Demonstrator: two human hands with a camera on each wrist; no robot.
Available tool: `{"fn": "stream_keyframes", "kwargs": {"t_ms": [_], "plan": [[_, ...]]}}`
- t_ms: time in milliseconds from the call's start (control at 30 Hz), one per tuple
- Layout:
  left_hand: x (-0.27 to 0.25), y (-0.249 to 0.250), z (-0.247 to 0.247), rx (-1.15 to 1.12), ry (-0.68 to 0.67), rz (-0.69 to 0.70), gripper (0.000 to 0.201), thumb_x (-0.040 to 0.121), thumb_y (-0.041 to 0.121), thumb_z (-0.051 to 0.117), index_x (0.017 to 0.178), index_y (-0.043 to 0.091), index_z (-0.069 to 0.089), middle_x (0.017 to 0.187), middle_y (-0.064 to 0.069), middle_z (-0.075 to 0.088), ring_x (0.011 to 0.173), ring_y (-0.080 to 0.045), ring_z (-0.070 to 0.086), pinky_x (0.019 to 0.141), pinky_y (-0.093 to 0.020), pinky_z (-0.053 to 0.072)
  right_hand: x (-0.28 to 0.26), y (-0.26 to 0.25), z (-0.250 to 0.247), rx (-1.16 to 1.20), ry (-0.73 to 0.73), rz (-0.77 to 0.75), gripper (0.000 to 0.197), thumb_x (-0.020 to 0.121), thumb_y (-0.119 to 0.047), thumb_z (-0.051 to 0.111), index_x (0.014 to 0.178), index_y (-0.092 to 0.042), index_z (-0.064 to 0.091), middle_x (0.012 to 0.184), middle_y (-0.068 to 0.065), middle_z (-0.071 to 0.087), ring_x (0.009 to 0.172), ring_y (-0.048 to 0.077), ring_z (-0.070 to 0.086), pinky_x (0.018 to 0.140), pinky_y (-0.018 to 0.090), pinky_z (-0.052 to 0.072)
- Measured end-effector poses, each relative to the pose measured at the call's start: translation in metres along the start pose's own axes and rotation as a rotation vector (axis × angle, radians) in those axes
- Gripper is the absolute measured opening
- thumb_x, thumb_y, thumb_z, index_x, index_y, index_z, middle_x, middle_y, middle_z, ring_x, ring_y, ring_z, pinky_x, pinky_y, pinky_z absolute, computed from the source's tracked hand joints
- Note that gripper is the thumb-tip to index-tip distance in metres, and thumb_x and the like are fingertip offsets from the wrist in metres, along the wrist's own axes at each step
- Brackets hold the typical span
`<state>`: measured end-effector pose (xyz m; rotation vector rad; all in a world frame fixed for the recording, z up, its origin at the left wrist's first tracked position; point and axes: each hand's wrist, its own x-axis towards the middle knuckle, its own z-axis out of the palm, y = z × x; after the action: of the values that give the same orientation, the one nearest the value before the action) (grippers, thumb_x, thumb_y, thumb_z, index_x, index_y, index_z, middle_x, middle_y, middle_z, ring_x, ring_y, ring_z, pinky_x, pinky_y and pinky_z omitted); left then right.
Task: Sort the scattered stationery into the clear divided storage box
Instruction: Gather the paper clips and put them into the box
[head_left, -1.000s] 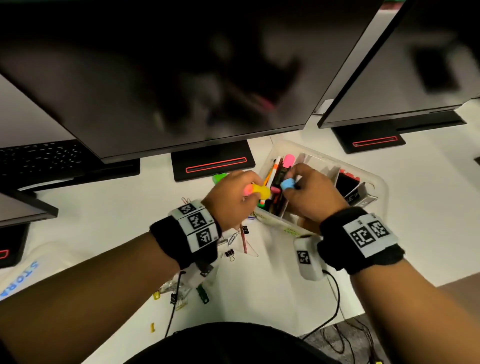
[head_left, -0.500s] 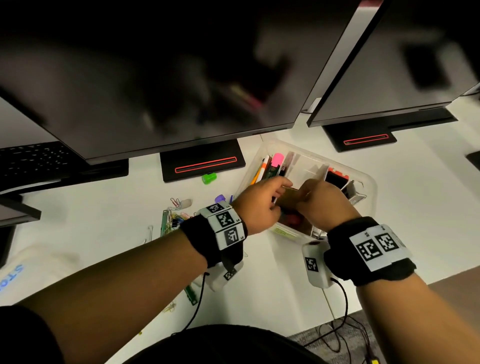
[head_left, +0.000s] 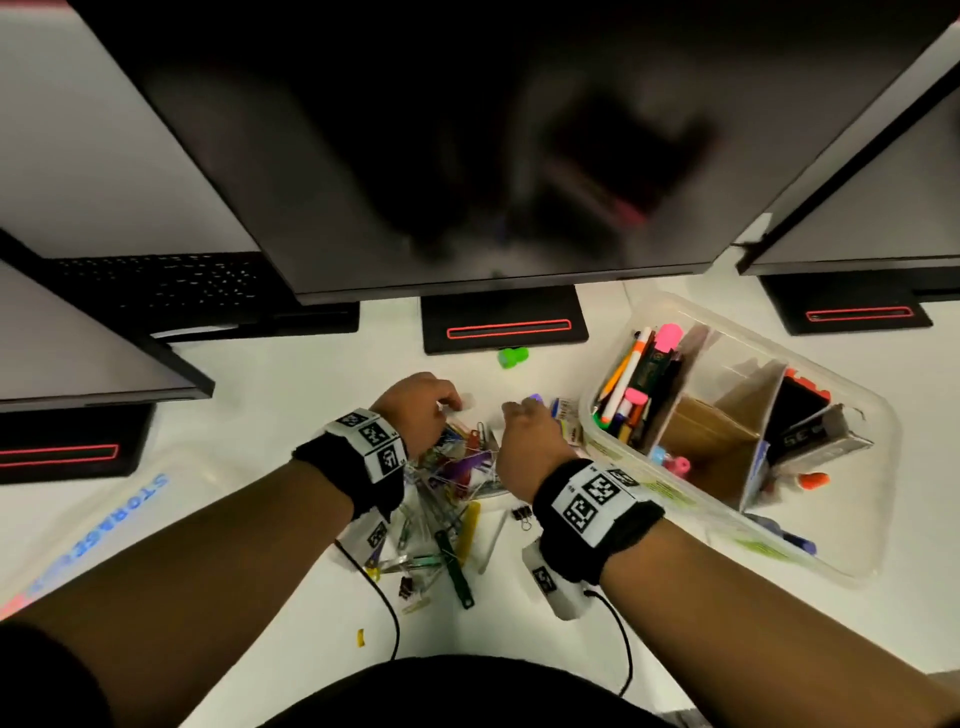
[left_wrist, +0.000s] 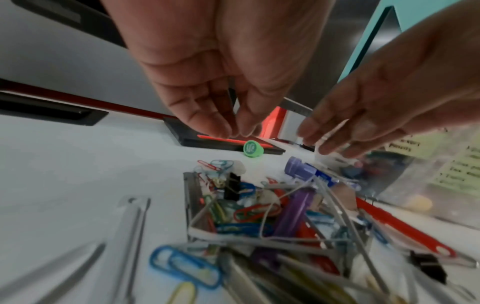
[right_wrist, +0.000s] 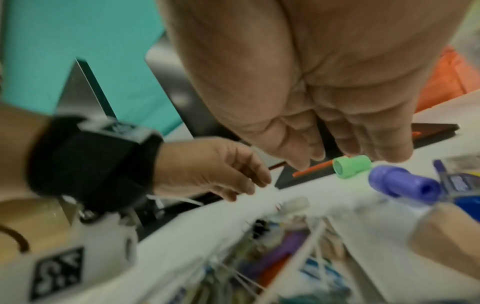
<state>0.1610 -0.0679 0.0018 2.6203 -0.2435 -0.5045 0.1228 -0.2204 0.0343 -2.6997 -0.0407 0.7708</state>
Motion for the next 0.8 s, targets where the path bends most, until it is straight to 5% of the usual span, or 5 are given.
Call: {"fn": "stream_keyframes", "kwargs": {"t_ms": [133,533,633,800], "plan": [[0.009,0.0,0.004,0.02,-0.031,-0.018,0.037,0.084,0.001,0.051,0.117,0.015,0.059,0.122,-0.005,0.052,0.114,-0.022,0.05,0.095,-0.024,0.039,0.026,0.003,0.01,-0.122,0.025,0.103,0.048,0.088,-0.008,0.043,0.135,-0.001,0.035,0.143,0.017,0.028,0.131,0.035,0.031,0.111,0.039,0.031],[0.038,0.012,0.019,0.337,-0.112,0.088,0.037,0.087,0.01,0.046,0.123,0.019,0.05,0.124,-0.008,0.052,0.119,-0.026,0.046,0.096,-0.035,0.04,0.054,0.008,0.009,-0.089,0.02,0.067,0.033,0.09,-0.003,0.041,0.123,-0.003,0.046,0.127,0.018,0.042,0.118,0.037,0.046,0.095,0.045,0.045],[0.042,0.009,0.018,0.397,-0.117,0.07,0.034,0.087,0.015,0.05,0.121,0.022,0.047,0.121,-0.006,0.055,0.116,-0.027,0.047,0.092,-0.036,0.039,0.068,-0.003,0.007,0.035,0.08,0.177,0.048,0.083,0.0,0.053,0.127,-0.008,0.037,0.128,0.015,0.035,0.115,0.036,0.051,0.093,0.044,0.048],[0.038,0.0,0.017,0.379,-0.164,0.06,0.027,0.087,0.015,0.048,0.114,0.019,0.047,0.113,-0.008,0.058,0.109,-0.026,0.051,0.087,-0.033,0.04,0.091,-0.016,-0.005,0.194,0.15,0.236,0.059,0.08,0.013,0.044,0.135,-0.008,0.035,0.153,0.014,0.011,0.121,0.034,0.051,0.093,0.037,0.049]]}}
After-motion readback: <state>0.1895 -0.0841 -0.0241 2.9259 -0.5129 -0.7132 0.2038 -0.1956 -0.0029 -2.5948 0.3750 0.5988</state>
